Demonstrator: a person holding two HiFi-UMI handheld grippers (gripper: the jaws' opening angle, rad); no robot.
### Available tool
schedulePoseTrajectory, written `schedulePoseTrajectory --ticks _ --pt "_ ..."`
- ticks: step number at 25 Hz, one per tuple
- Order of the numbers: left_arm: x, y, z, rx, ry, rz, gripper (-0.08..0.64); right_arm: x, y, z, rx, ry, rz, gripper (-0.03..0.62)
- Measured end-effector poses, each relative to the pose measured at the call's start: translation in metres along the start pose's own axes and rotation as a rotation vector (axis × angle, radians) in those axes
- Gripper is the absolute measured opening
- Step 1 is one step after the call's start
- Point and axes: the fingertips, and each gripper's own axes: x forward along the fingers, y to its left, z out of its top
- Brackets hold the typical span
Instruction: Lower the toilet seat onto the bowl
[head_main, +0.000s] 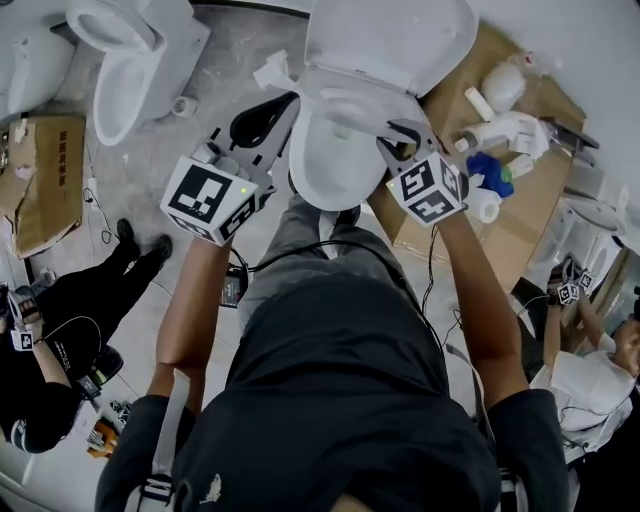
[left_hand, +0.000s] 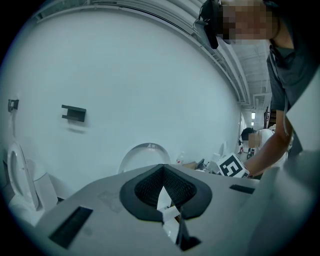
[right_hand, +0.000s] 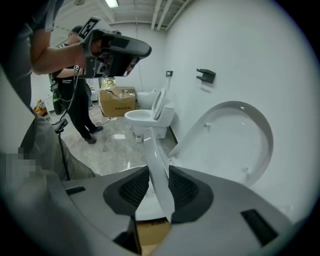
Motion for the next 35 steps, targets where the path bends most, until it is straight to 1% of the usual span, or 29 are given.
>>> schedulePoseTrajectory --ticks 5,10,17,19,22,24,31,35 --pt "0.0 -0.011 -0.005 0.001 0.007 0.003 0.003 0.005 0.041 -0.02 -0.02 0.03 0.084 0.127" --pt "-0.004 -0.016 -0.009 -0.001 0.018 0.002 0.003 0.013 0.069 -0.032 -0.013 0.057 0.15 0.135" --pt "-0.008 -0.022 -0.015 -0.009 0.029 0.004 0.003 0.025 0.112 -0.053 -0.048 0.114 0.244 0.141" --pt "-0.007 -0.024 -0.018 -0.011 0.032 0.005 0.003 0.029 0.127 -0.062 -0.028 0.126 0.293 0.143" --pt "-0.006 -0.026 -0.02 -0.019 0.036 0.004 0.003 0.035 0.145 -0.073 0.057 0.131 0.371 0.141" --pt "-0.005 -0.026 -0.022 -0.019 0.04 0.002 0.003 0.04 0.157 -0.08 0.087 0.143 0.404 0.138" --pt "-0.002 -0.023 -0.034 -0.027 0.071 0.001 0.003 0.061 0.192 -0.104 0.128 0.197 0.477 0.124" --pt "0.003 -0.021 -0.039 -0.03 0.084 -0.005 0.003 0.072 0.209 -0.117 0.152 0.228 0.534 0.121"
